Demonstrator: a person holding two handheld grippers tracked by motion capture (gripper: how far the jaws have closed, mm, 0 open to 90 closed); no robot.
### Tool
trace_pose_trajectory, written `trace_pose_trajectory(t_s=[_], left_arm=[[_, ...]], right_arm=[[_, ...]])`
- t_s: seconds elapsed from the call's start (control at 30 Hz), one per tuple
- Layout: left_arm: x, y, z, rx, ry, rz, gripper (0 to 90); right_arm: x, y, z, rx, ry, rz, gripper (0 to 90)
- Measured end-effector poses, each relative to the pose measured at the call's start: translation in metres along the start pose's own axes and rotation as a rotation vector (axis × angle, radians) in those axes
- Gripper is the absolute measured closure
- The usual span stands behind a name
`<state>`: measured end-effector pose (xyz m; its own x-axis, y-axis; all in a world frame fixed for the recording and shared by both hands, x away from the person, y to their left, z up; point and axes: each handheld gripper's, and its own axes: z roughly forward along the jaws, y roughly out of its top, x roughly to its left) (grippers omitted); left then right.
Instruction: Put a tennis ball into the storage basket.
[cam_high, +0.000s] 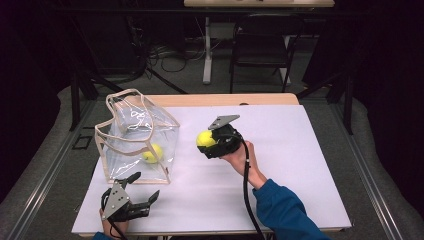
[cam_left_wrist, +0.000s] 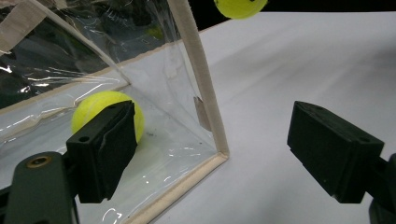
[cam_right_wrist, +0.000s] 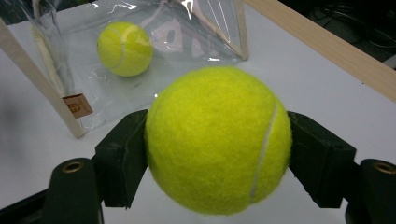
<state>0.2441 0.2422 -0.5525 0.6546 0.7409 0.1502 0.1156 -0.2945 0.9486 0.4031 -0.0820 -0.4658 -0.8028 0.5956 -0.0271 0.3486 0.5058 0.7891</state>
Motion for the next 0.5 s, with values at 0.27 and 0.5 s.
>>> trace_pose_trajectory(t_s=[0.27,0.5], left_arm=[[0.000,0.000,0.000,0.002,0.000,0.002,15.8],[0.000,0.000,0.000,0.003,-0.003,0.002,15.8]], right_arm=[[0.000,0.006,-0.005,-0.020,-0.006,0.000,26.0],[0.001,0.013,-0.010,-0.037,-0.012,-0.012,26.1]])
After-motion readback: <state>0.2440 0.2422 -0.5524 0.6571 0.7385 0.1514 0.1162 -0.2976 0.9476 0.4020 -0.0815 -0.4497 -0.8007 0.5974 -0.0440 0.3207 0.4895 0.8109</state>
